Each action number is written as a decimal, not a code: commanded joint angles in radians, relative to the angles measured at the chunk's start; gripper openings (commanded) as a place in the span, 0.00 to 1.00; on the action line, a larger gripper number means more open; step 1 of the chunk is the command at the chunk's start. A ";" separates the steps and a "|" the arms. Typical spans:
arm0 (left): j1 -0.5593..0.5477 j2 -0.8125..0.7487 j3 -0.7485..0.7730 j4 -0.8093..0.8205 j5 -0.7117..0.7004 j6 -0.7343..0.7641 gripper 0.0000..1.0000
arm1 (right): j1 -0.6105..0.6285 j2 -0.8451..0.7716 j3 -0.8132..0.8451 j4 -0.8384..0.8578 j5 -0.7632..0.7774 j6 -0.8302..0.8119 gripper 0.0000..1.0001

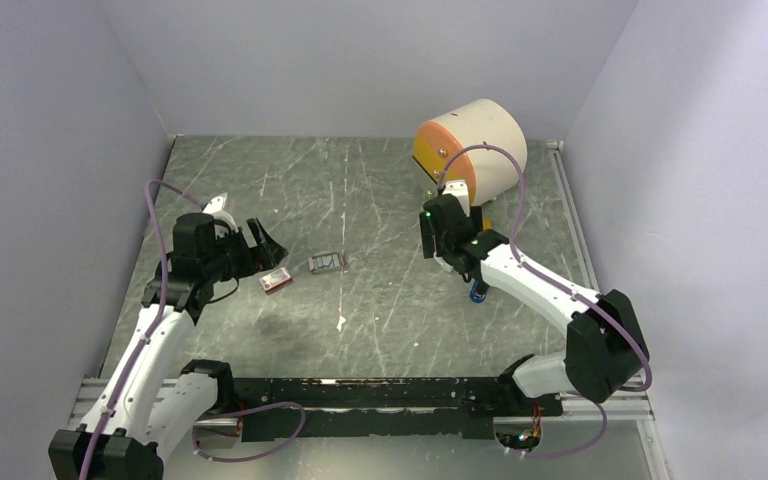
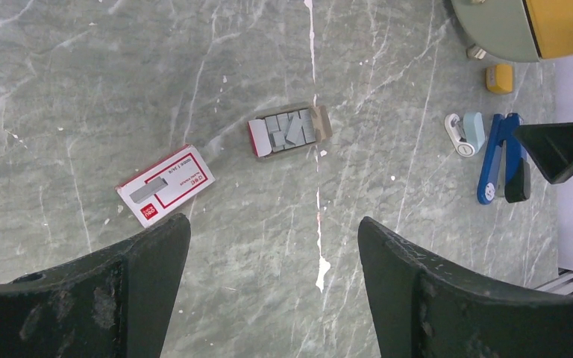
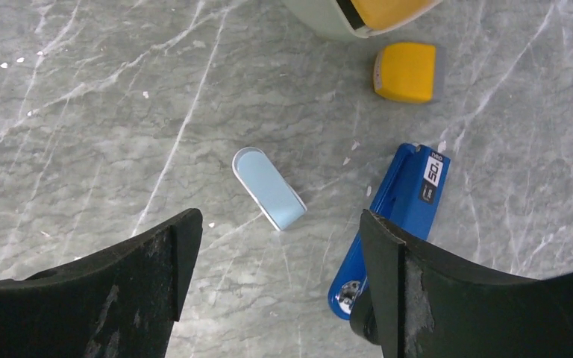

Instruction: Load the staples into the stapler

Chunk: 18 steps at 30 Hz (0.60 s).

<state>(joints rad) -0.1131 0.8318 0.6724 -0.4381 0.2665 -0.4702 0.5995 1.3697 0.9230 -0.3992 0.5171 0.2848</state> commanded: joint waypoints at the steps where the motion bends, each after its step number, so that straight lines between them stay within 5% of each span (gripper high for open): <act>1: 0.004 0.003 -0.005 0.029 0.030 0.013 0.87 | -0.028 0.037 -0.004 0.075 -0.067 -0.092 0.80; 9: 0.004 0.014 -0.005 0.029 0.021 0.013 0.87 | -0.049 0.162 0.003 0.114 -0.153 -0.170 0.65; 18: 0.003 0.020 -0.010 0.032 0.022 0.010 0.87 | -0.081 0.245 0.009 0.125 -0.162 -0.190 0.68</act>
<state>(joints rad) -0.1131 0.8520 0.6716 -0.4377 0.2699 -0.4675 0.5365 1.6009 0.9234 -0.2989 0.3786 0.1200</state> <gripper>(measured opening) 0.868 0.673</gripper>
